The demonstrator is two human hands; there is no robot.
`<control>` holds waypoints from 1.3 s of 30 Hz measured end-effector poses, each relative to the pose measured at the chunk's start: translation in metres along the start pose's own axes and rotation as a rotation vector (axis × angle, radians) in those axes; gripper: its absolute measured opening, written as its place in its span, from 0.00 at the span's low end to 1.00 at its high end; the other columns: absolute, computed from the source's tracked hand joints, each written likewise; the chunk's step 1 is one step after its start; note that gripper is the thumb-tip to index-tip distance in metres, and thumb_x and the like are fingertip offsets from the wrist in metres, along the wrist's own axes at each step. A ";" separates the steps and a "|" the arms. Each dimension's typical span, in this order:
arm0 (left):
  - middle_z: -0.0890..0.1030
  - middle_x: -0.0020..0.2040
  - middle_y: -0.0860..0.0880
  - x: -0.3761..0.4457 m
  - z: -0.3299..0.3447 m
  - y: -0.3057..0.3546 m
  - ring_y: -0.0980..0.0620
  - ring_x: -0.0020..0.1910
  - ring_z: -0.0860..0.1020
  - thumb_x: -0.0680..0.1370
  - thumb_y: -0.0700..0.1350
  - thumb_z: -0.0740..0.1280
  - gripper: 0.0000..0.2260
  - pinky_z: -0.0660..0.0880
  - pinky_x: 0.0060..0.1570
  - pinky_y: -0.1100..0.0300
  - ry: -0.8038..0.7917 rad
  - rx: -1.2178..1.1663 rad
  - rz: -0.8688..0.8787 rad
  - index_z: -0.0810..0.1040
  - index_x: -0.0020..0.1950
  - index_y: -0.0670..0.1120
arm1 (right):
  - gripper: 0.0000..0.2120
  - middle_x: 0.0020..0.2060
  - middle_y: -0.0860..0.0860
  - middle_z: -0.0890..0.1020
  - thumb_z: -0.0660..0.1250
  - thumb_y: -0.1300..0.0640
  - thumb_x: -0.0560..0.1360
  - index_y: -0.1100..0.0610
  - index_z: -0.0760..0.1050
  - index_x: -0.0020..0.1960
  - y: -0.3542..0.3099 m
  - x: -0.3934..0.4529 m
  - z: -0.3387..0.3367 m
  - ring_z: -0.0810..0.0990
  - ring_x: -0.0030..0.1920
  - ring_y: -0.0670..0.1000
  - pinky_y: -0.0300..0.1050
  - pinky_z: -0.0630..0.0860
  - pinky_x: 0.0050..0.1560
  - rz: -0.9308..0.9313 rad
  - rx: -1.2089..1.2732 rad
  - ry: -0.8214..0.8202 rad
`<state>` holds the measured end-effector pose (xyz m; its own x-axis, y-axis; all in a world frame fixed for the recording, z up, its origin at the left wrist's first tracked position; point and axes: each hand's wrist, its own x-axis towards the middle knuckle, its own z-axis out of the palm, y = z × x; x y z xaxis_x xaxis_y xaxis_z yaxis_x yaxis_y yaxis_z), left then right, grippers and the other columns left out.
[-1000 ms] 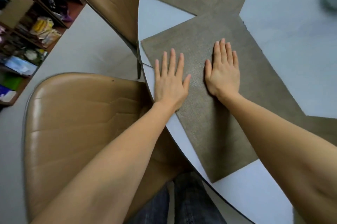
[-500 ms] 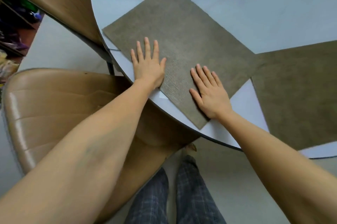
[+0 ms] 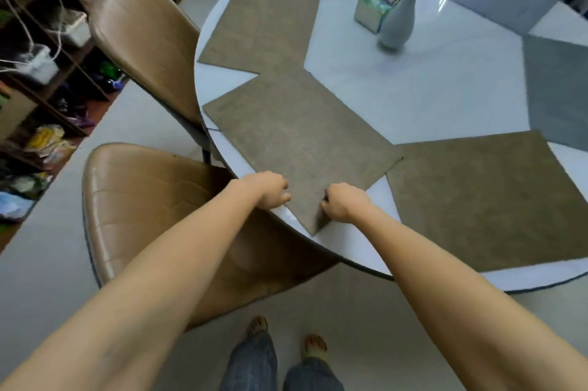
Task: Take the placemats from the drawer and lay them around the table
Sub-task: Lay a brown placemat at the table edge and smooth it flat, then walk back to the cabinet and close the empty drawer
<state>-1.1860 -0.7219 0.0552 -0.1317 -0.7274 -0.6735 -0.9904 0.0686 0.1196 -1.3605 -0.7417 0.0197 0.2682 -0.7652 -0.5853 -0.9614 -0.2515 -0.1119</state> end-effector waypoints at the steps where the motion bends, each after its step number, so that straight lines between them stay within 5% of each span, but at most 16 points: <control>1: 0.70 0.72 0.45 -0.016 -0.009 -0.002 0.44 0.70 0.69 0.82 0.53 0.56 0.22 0.67 0.68 0.49 0.034 -0.040 -0.026 0.66 0.74 0.46 | 0.16 0.59 0.58 0.77 0.56 0.52 0.78 0.60 0.74 0.60 -0.011 -0.002 -0.013 0.77 0.56 0.59 0.48 0.72 0.49 -0.045 -0.022 0.011; 5: 0.73 0.70 0.47 -0.085 -0.026 -0.032 0.45 0.67 0.71 0.82 0.54 0.55 0.20 0.70 0.60 0.51 0.223 -0.138 -0.130 0.68 0.73 0.49 | 0.15 0.49 0.56 0.80 0.58 0.51 0.79 0.59 0.77 0.56 -0.079 -0.012 -0.058 0.80 0.49 0.57 0.50 0.77 0.48 -0.237 -0.057 0.100; 9: 0.76 0.66 0.47 -0.169 -0.013 -0.082 0.45 0.62 0.75 0.82 0.53 0.57 0.18 0.74 0.58 0.50 0.358 -0.183 -0.301 0.72 0.70 0.50 | 0.16 0.52 0.56 0.81 0.57 0.50 0.79 0.58 0.77 0.56 -0.174 -0.039 -0.078 0.80 0.50 0.57 0.54 0.78 0.53 -0.497 -0.088 0.154; 12: 0.76 0.65 0.48 -0.243 0.010 -0.128 0.45 0.61 0.75 0.81 0.55 0.56 0.18 0.74 0.59 0.47 0.426 -0.305 -0.469 0.72 0.69 0.51 | 0.16 0.52 0.56 0.80 0.54 0.52 0.80 0.60 0.76 0.56 -0.258 -0.071 -0.076 0.79 0.51 0.58 0.48 0.73 0.47 -0.699 -0.155 0.190; 23: 0.71 0.71 0.46 -0.536 0.239 -0.285 0.45 0.68 0.71 0.81 0.55 0.57 0.21 0.71 0.62 0.52 0.442 -0.612 -1.032 0.68 0.73 0.50 | 0.17 0.58 0.61 0.79 0.57 0.55 0.79 0.63 0.77 0.59 -0.581 -0.233 0.056 0.77 0.58 0.60 0.45 0.73 0.54 -1.120 -0.338 0.123; 29: 0.72 0.70 0.45 -0.664 0.378 -0.372 0.44 0.66 0.73 0.80 0.53 0.60 0.22 0.71 0.64 0.51 0.408 -0.866 -1.241 0.70 0.72 0.46 | 0.17 0.58 0.60 0.79 0.58 0.54 0.80 0.63 0.77 0.59 -0.711 -0.299 0.151 0.77 0.58 0.60 0.45 0.72 0.54 -1.075 -0.252 -0.065; 32: 0.72 0.70 0.44 -0.694 0.423 -0.419 0.44 0.67 0.72 0.80 0.52 0.61 0.22 0.69 0.66 0.52 0.441 -1.020 -1.290 0.70 0.71 0.43 | 0.14 0.54 0.63 0.81 0.58 0.55 0.78 0.64 0.78 0.51 -0.769 -0.298 0.179 0.79 0.55 0.62 0.48 0.75 0.53 -0.977 -0.100 -0.175; 36: 0.71 0.71 0.43 -0.701 0.454 -0.489 0.45 0.68 0.71 0.81 0.50 0.62 0.22 0.66 0.66 0.56 0.650 -1.301 -1.332 0.69 0.72 0.40 | 0.07 0.38 0.59 0.78 0.59 0.61 0.78 0.63 0.74 0.48 -0.848 -0.284 0.204 0.78 0.35 0.55 0.43 0.73 0.37 -0.759 0.308 -0.380; 39: 0.75 0.58 0.44 -0.700 0.464 -0.550 0.47 0.56 0.74 0.82 0.49 0.61 0.15 0.69 0.55 0.57 0.916 -1.602 -1.357 0.74 0.63 0.42 | 0.08 0.42 0.58 0.78 0.59 0.61 0.79 0.63 0.73 0.53 -0.916 -0.265 0.218 0.77 0.35 0.51 0.42 0.74 0.36 -0.642 0.545 -0.480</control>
<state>-0.5683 0.0660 0.1226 0.8651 0.0908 -0.4933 0.4299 -0.6409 0.6359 -0.5643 -0.1796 0.1020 0.8147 -0.2237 -0.5350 -0.5695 -0.1353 -0.8107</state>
